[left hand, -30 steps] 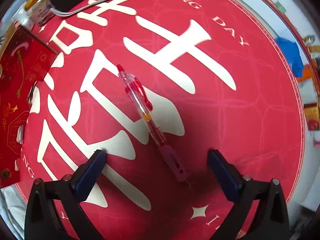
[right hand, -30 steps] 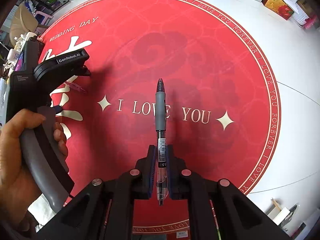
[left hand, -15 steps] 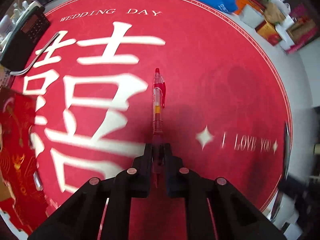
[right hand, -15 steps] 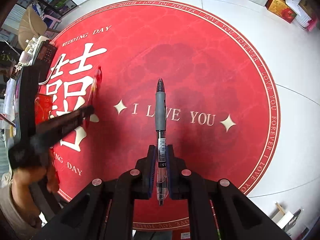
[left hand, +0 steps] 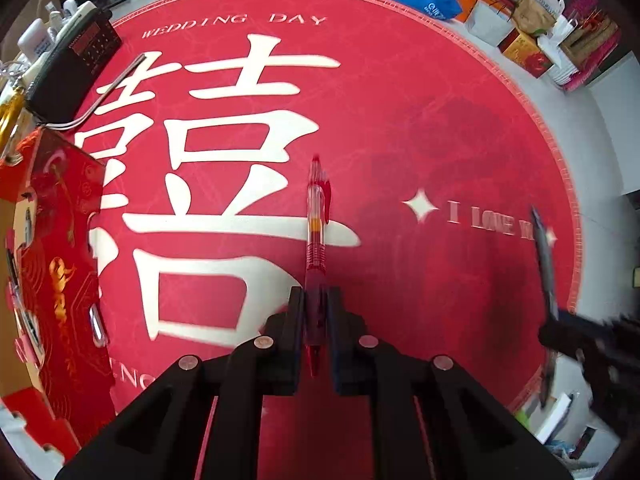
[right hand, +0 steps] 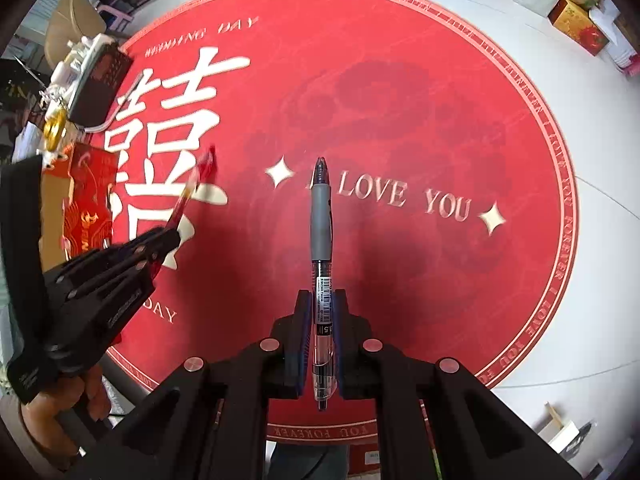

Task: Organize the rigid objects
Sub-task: 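Carry the pink pen in the left gripper while the right carries the grey-grip pen to the tray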

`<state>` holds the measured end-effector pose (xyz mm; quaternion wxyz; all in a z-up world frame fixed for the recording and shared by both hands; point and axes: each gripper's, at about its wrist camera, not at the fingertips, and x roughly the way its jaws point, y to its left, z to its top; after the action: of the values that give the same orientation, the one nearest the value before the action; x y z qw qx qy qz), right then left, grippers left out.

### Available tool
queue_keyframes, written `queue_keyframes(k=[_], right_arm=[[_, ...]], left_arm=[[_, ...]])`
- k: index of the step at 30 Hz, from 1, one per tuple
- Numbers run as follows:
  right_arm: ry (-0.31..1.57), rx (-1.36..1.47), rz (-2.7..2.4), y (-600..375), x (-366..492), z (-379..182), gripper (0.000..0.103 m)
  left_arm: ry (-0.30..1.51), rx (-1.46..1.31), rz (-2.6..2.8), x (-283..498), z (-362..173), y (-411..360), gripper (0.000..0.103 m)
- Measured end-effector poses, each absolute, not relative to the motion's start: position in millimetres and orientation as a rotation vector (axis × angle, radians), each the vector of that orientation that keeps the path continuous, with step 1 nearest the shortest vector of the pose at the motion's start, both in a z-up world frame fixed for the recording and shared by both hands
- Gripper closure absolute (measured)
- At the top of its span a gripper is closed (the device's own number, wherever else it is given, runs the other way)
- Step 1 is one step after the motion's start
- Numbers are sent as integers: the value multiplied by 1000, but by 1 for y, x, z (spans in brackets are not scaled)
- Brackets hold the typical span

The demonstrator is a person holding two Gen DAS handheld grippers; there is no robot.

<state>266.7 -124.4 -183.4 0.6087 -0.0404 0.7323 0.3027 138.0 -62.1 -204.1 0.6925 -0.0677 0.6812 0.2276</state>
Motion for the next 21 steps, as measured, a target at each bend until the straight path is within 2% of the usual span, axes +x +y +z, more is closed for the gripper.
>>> queue_keyframes(k=[3,4,6,7,9,11,13,14,15,16,17,21], right_arm=[[1696,-93,686,-123,260,-183,92],[1695,-92,685,-123,258,-182,92],[1693,-99,685,-122,254,-180,92],[1693,-102,686,-122,253,-179,92],[1691,-105,678,-122,251,-177,92],[1688,-103,665,-123,250,-174,92],[1686,-99,653,-124,250,-173,92],[1684,-102,648,-124,249,-171,92],[1682,-105,645,-123,247,-170,92],[1681,-106,642,-123,247,-169,92],[1680,-104,637,-122,245,-168,92],[1668,-105,628,-116,241,-162,92]], left_arm=[[1505,-161,517,146,-217,-49,90],[1501,-161,520,149,-221,-47,87],[1495,-157,526,154,-226,-44,67],[1488,-157,534,155,-228,-43,50],[1458,-163,583,157,-229,-39,36],[1443,-169,601,161,-232,-36,28],[1450,-122,607,167,-236,-40,26],[1450,-98,587,175,-243,-45,28],[1453,-92,574,177,-243,-46,37],[1454,-82,555,179,-241,-49,70],[1470,-86,521,178,-236,-49,92],[1496,-145,461,164,-223,-46,93]])
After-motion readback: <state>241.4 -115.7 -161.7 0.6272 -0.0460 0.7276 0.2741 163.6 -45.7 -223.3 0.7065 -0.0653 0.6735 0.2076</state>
